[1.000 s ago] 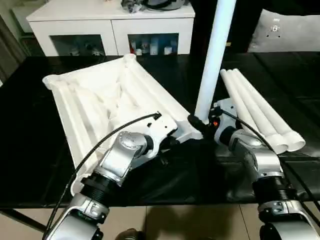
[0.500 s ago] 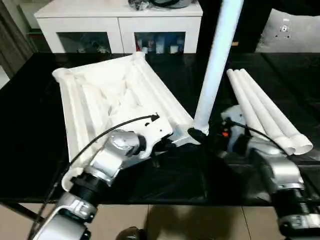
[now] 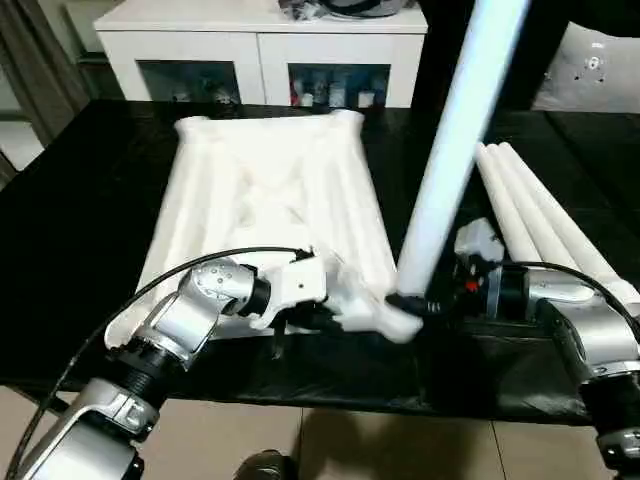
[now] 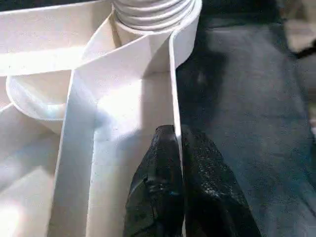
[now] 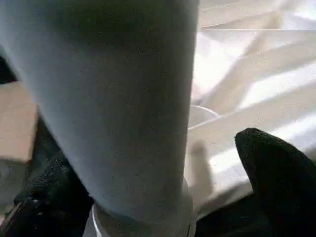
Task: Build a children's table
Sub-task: Rotate leg to tighten
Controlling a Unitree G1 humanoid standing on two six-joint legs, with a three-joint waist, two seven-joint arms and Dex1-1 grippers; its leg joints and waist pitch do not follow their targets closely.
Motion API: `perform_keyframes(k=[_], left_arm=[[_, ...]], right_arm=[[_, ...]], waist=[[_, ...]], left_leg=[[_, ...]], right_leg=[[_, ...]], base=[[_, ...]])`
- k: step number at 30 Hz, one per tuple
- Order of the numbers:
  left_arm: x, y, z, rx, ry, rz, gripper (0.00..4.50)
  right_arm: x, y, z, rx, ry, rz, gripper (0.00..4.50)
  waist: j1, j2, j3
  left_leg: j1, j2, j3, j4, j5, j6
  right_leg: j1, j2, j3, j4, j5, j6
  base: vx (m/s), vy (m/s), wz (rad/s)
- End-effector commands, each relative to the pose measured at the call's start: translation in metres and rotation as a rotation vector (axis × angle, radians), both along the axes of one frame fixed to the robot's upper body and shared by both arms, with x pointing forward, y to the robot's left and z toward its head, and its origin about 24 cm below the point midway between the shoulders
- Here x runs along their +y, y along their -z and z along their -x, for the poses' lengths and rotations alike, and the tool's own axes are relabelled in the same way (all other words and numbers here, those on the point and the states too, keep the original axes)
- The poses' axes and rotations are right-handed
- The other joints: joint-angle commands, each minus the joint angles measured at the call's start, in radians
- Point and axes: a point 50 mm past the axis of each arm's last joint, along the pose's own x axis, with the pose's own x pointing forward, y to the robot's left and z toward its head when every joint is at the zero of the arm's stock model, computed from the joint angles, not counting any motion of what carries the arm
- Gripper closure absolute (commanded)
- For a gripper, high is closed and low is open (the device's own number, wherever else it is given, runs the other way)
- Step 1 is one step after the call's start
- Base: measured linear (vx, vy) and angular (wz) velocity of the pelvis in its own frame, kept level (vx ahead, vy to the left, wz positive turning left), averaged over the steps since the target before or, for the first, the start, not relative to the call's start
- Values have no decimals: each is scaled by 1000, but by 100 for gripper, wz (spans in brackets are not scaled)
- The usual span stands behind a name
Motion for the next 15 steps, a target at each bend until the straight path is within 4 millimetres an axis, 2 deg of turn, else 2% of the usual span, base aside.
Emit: perform_keyframes(k=[1, 3, 7, 12, 15], left_arm=[[-7, -11, 1, -25, 107, -4, 450], [-5, -12, 1, -19, 127, -12, 450], [-4, -11, 1, -12, 145, -17, 450], [-3, -9, 2, 4, 148, -15, 450], [-2, -9, 2, 11, 146, -12, 450]], right_arm=[[-1, 0, 2, 12, -19, 12, 19], [-1, 1, 4, 39, -36, 5, 19], [-2, 4, 9, 87, -67, 3, 65], [-5, 7, 14, 123, -91, 14, 93], [-5, 8, 15, 144, -98, 8, 128]], waist=[[-7, -9, -79], [-8, -10, -79], [-8, -10, -79], [-5, -11, -80], [-5, -11, -79]], left_leg=[[42, 80, -41, -85, -333, 19], [43, 80, -41, -84, -334, 19], [43, 80, -40, -83, -328, 19], [43, 80, -39, -82, -321, 22], [42, 80, -39, -81, -320, 24]], right_leg=[[37, -49, 45, -62, -188, -222], [37, -50, 46, -63, -186, -227], [37, -50, 46, -63, -189, -231], [38, -49, 46, -62, -178, -234], [38, -51, 46, -62, -183, -236]], base=[[0, 0, 0], [0, 0, 0], [0, 0, 0], [0, 0, 0], [0, 0, 0]])
